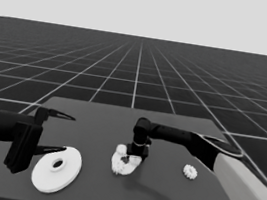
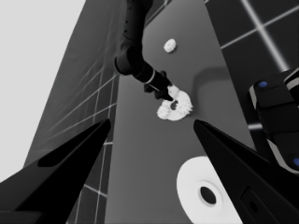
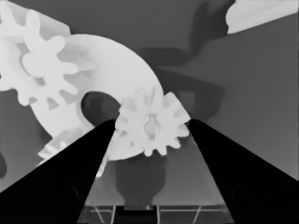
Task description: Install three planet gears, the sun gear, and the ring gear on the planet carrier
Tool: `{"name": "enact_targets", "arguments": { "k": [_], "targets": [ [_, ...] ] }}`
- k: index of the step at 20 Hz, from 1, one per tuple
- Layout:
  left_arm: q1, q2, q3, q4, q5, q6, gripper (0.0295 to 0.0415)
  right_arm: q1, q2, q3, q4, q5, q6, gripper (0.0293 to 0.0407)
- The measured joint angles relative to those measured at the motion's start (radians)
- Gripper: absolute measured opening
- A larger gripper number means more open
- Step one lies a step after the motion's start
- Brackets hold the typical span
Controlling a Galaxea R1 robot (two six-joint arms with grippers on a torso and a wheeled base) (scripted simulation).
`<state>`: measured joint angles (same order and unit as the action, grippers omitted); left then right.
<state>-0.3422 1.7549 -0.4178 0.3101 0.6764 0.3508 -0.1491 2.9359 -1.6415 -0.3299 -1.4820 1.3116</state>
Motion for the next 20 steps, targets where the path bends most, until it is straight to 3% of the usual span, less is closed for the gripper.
{"name": "enact_targets", "arguments": {
  "k": [1,3,9,10,11,13,19,20],
  "targets": [
    [0.0,0.0,0.0,0.0,0.0,0.0,0.0385,0.0,0.0,0.0,0.0,0.0,0.0,0.0372],
    [0.0,0.0,0.0,0.0,0.0,0.0,0.0385,-0.001,0.0,-0.001,-0.001,0.001,-0.001,0.0383],
    [0.0,0.0,0.0,0.0,0.0,0.0,0.0385,-0.001,0.0,-0.001,-0.001,0.001,-0.001,0.0385],
    [0.0,0.0,0.0,0.0,0.0,0.0,0.0385,0.104,-0.038,0.128,0.125,-0.064,0.075,0.0385],
    [0.0,0.0,0.0,0.0,0.0,0.0,0.0385,0.217,-0.046,0.165,0.218,-0.083,0.102,0.0385],
    [0.0,0.0,0.0,0.0,0.0,0.0,0.0385,0.323,-0.042,0.157,0.311,-0.09,0.098,0.0385],
    [0.0,0.0,0.0,0.0,0.0,0.0,0.0385,0.369,-0.036,0.137,0.356,-0.095,0.084,0.0385],
    [0.0,0.0,0.0,0.0,0.0,0.0,0.0385,0.378,-0.258,0.401,0.366,-0.096,0.018,0.0385]
  ]
}}
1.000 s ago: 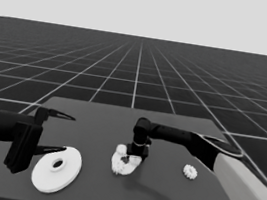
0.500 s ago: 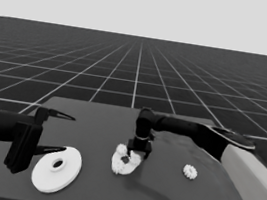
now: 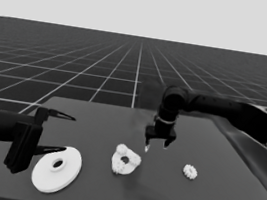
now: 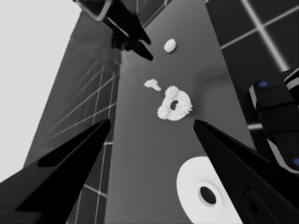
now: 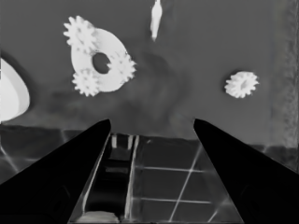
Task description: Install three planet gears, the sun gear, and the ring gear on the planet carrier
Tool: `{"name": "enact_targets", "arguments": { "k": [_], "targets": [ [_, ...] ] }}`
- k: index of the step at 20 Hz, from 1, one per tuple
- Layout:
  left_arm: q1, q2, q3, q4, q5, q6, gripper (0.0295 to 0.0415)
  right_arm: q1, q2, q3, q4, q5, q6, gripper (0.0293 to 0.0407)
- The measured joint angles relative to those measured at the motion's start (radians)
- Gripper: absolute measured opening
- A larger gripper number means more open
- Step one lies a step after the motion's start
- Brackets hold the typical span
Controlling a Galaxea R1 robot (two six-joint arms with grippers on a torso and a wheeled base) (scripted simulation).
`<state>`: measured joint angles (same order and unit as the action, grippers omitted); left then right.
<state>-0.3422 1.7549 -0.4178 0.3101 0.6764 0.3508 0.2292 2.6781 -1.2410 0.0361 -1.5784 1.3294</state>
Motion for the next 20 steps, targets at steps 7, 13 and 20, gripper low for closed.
{"name": "enact_targets", "arguments": {
  "k": [7,13,20],
  "targets": [
    [0.0,0.0,0.0,0.0,0.0,0.0,0.0385,0.017,-0.48,-0.071,0.003,-0.03,-0.441,0.0385],
    [0.0,0.0,0.0,0.0,0.0,0.0,0.0385,-0.365,-0.433,-0.176,-0.286,0.223,-0.48,0.0385],
    [0.0,0.0,0.0,0.0,0.0,0.0,0.0385,-0.409,-0.405,-0.232,-0.312,0.261,-0.497,0.0349]
  ]
}}
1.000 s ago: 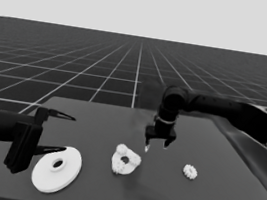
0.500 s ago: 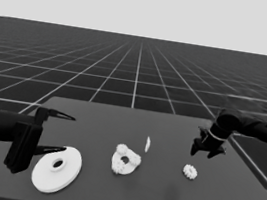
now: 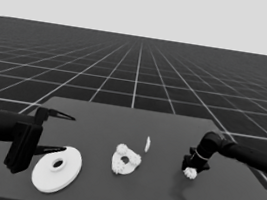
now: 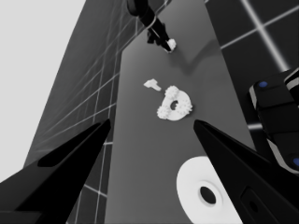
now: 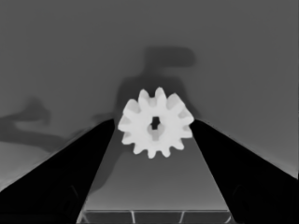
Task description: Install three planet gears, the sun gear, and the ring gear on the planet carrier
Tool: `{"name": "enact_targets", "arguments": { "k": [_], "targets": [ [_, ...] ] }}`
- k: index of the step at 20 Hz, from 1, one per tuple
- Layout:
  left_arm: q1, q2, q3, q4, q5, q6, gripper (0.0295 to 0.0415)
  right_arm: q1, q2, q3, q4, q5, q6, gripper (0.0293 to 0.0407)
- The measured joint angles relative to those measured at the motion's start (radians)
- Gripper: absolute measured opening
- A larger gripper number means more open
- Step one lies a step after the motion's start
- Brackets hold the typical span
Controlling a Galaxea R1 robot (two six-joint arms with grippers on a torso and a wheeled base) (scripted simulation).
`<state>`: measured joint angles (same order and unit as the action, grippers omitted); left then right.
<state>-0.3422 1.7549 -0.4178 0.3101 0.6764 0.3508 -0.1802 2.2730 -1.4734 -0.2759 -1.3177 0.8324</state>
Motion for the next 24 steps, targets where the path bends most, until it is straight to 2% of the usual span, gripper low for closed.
{"name": "enact_targets", "arguments": {
  "k": [1,2,9,10,11,12,13,15,19,20,21,22,24],
  "targets": [
    [0.0,0.0,0.0,0.0,0.0,0.0,0.0385,0.0,0.0,-0.001,0.0,0.0,0.0,0.0314],
    [0.0,0.0,0.0,0.0,0.0,0.0,0.0385,0.0,0.0,-0.001,0.0,0.001,0.0,0.0309],
    [0.0,0.0,0.0,0.0,0.0,0.0,0.0385,0.0,0.001,-0.001,0.0,0.001,0.0,0.031],
    [0.0,0.0,0.0,0.0,0.0,0.0,0.0385,0.117,-0.072,0.147,0.1,-0.124,0.044,0.031],
    [0.0,0.0,0.0,0.0,0.0,0.0,0.0385,0.248,-0.096,0.19,0.185,-0.194,0.056,0.031],
    [0.0,0.0,0.0,0.0,0.0,0.0,0.0385,0.326,-0.096,0.188,0.24,-0.234,0.054,0.031],
    [0.0,0.0,0.0,0.0,0.0,0.0,0.0385,0.37,-0.091,0.177,0.271,-0.258,0.05,0.031],
    [0.0,0.0,0.0,0.0,0.0,0.0,0.0385,0.409,-0.083,0.161,0.3,-0.28,0.044,0.031],
    [0.0,0.0,0.0,0.0,0.0,0.0,0.0385,0.425,-0.078,0.151,0.312,-0.29,0.041,0.031],
    [0.0,0.0,0.0,0.0,0.0,0.0,0.0385,0.425,0.053,0.263,0.325,-0.276,0.416,0.031],
    [0.0,0.0,0.0,0.0,0.0,0.0,0.0385,0.425,0.326,0.24,0.329,-0.263,0.603,0.031],
    [0.0,0.0,0.0,0.0,0.0,0.0,0.0385,0.424,0.516,0.125,0.328,-0.26,0.638,0.031],
    [0.0,0.0,0.0,0.0,0.0,0.0,0.0385,0.424,0.692,-0.057,0.327,-0.261,0.605,0.031]
  ]
}}
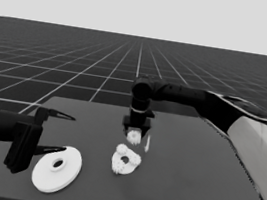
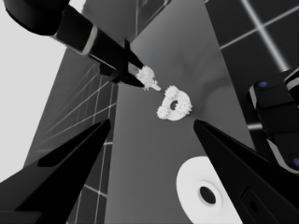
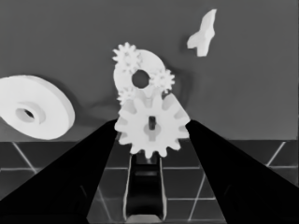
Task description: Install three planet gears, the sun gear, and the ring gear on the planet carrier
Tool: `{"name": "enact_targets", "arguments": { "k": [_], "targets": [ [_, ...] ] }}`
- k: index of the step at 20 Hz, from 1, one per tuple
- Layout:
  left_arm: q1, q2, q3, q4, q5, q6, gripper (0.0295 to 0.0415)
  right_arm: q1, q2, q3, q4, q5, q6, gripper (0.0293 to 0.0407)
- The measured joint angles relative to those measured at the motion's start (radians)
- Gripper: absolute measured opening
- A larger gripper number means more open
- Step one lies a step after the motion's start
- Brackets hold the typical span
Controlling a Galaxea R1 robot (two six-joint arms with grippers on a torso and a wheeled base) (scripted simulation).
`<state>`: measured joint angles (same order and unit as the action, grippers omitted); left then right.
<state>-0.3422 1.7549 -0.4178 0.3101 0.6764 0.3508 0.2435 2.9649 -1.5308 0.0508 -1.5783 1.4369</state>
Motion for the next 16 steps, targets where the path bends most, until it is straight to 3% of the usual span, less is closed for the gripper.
{"name": "enact_targets", "arguments": {
  "k": [5,7,9,16],
  "targets": [
    [0.0,0.0,0.0,0.0,0.0,0.0,0.0385,-0.001,0.083,-0.12,-0.002,-0.002,-0.041,0.031],
    [0.0,0.0,0.0,0.0,0.0,0.0,0.0385,-0.217,0.088,-0.134,-0.221,0.037,-0.047,0.031],
    [0.0,0.0,0.0,0.0,0.0,0.0,0.0385,-0.301,0.102,-0.189,-0.294,0.059,-0.082,0.031],
    [0.0,0.0,0.0,0.0,0.0,0.0,0.0385,-0.342,0.112,-0.227,-0.327,0.075,-0.101,0.031]
  ]
}}
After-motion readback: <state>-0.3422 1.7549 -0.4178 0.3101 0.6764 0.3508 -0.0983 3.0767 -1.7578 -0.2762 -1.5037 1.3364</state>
